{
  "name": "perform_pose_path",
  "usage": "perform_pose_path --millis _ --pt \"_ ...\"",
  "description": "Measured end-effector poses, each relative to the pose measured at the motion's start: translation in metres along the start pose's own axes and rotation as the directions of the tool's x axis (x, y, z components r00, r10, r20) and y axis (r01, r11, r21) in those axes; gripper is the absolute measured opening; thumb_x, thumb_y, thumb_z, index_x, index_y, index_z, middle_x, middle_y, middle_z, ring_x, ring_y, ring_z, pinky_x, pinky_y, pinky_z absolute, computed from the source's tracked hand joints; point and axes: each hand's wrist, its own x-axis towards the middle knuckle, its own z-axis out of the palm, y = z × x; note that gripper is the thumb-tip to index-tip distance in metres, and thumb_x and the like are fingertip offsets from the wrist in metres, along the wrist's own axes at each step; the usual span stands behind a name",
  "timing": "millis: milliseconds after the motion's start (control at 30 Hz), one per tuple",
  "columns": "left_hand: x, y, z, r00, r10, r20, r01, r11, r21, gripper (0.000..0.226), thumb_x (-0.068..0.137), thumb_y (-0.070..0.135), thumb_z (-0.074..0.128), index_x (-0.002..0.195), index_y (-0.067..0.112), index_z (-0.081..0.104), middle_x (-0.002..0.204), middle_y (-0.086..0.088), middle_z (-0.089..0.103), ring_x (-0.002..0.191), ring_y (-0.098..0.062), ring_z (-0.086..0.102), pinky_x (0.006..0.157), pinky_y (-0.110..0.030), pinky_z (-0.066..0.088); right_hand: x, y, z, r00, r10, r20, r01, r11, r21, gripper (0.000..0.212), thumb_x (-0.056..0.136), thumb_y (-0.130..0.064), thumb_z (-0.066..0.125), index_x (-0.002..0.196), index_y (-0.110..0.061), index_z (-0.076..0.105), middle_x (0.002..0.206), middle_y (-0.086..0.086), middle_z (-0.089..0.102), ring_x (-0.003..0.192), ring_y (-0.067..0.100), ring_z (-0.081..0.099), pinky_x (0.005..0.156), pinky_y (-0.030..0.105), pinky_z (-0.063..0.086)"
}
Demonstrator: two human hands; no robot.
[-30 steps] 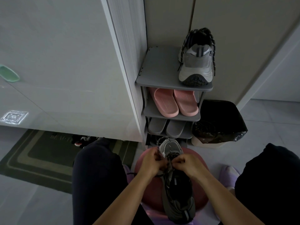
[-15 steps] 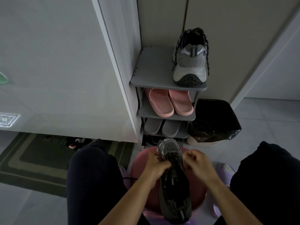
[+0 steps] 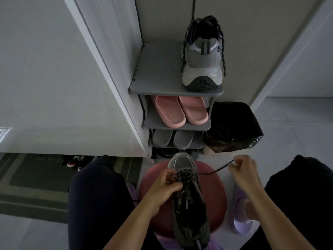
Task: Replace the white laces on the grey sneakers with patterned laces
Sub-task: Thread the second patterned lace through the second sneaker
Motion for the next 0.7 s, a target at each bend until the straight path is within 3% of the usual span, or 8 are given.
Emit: perform_pose_path --millis 67,133,200,333,400,500,600,700 --pt "0.002 -0.002 -0.007 0.999 -0.004 0.032 0.005 1.0 -0.015 0.03 0.075 0.023 0.074 0.098 0.023 0.055 0.09 0.002 0.059 0.077 -0.01 0.056 0.068 -0.02 0.046 -0.013 -0.002 0.019 0.968 -0.237 0.087 0.243 0.968 -0.056 0.03 0.077 0.005 0.061 0.106 0.001 0.059 0.109 0.005 0.046 0.091 0.025 0.055 0.083 0.034 0.048" --pt "0.004 0.0 -0.013 0.992 0.012 0.123 -0.02 0.998 0.064 0.051 0.061 0.028 0.082 0.101 0.023 0.052 0.096 0.003 0.059 0.085 -0.009 0.057 0.074 -0.02 0.049 -0.024 -0.015 0.033 0.842 -0.489 0.228 0.508 0.861 -0.03 0.045 0.072 -0.006 0.059 0.117 -0.008 0.056 0.122 0.001 0.045 0.106 0.018 0.049 0.094 0.025 0.043" --pt "0.004 0.003 -0.012 0.982 0.033 0.187 -0.077 0.97 0.23 0.065 0.062 0.017 0.085 0.11 0.025 0.042 0.105 0.006 0.053 0.091 -0.004 0.055 0.074 -0.014 0.048 -0.027 -0.019 0.043 0.738 -0.543 0.401 0.622 0.777 -0.093 0.048 0.069 -0.024 0.051 0.117 -0.02 0.054 0.125 0.001 0.054 0.115 0.019 0.048 0.093 0.028 0.04" --pt "0.004 0.002 -0.004 0.969 0.145 0.199 -0.216 0.888 0.407 0.072 0.069 0.011 0.077 0.12 0.024 0.029 0.11 0.007 0.044 0.093 0.0 0.05 0.07 -0.006 0.041 -0.024 -0.025 0.045 0.741 -0.411 0.53 0.562 0.812 -0.155 0.047 0.076 -0.046 0.039 0.107 -0.017 0.06 0.111 0.0 0.059 0.101 0.018 0.058 0.085 0.029 0.045" --pt "0.004 0.002 -0.001 0.967 0.152 0.202 -0.221 0.896 0.385 0.069 0.07 0.009 0.073 0.119 0.026 0.028 0.11 0.005 0.046 0.088 0.0 0.052 0.07 -0.007 0.041 -0.022 -0.025 0.039 0.751 -0.402 0.523 0.53 0.84 -0.116 0.031 0.083 -0.036 0.048 0.099 -0.014 0.061 0.1 0.001 0.063 0.094 0.018 0.06 0.081 0.029 0.044" --pt "0.004 0.004 0.006 0.986 0.126 0.107 -0.152 0.943 0.295 0.058 0.068 0.01 0.07 0.107 0.028 0.03 0.097 0.008 0.048 0.077 0.0 0.05 0.066 -0.008 0.042 -0.027 -0.022 0.027 0.781 -0.362 0.508 0.429 0.903 -0.016 0.008 0.087 -0.024 0.057 0.082 -0.019 0.06 0.079 -0.013 0.059 0.078 -0.001 0.057 0.073 0.015 0.04" --pt "0.005 0.004 0.01 0.996 0.086 -0.024 -0.077 0.967 0.244 0.046 0.068 0.007 0.066 0.096 0.025 0.034 0.087 0.004 0.048 0.074 -0.005 0.048 0.063 -0.012 0.043 -0.037 -0.013 0.018 0.818 -0.254 0.515 0.281 0.959 0.027 0.02 0.087 -0.016 0.06 0.074 -0.029 0.053 0.073 -0.01 0.062 0.075 0.003 0.057 0.069 0.014 0.042" --pt "0.005 0.005 0.014 0.994 0.098 -0.056 -0.082 0.968 0.236 0.043 0.071 -0.001 0.063 0.096 0.021 0.037 0.082 0.004 0.047 0.07 -0.006 0.045 0.06 -0.013 0.041 -0.04 -0.003 0.007 0.88 -0.166 0.446 0.118 0.984 0.135 0.018 0.087 -0.013 0.061 0.074 -0.024 0.057 0.071 -0.006 0.064 0.061 0.002 0.052 0.063 0.018 0.043"
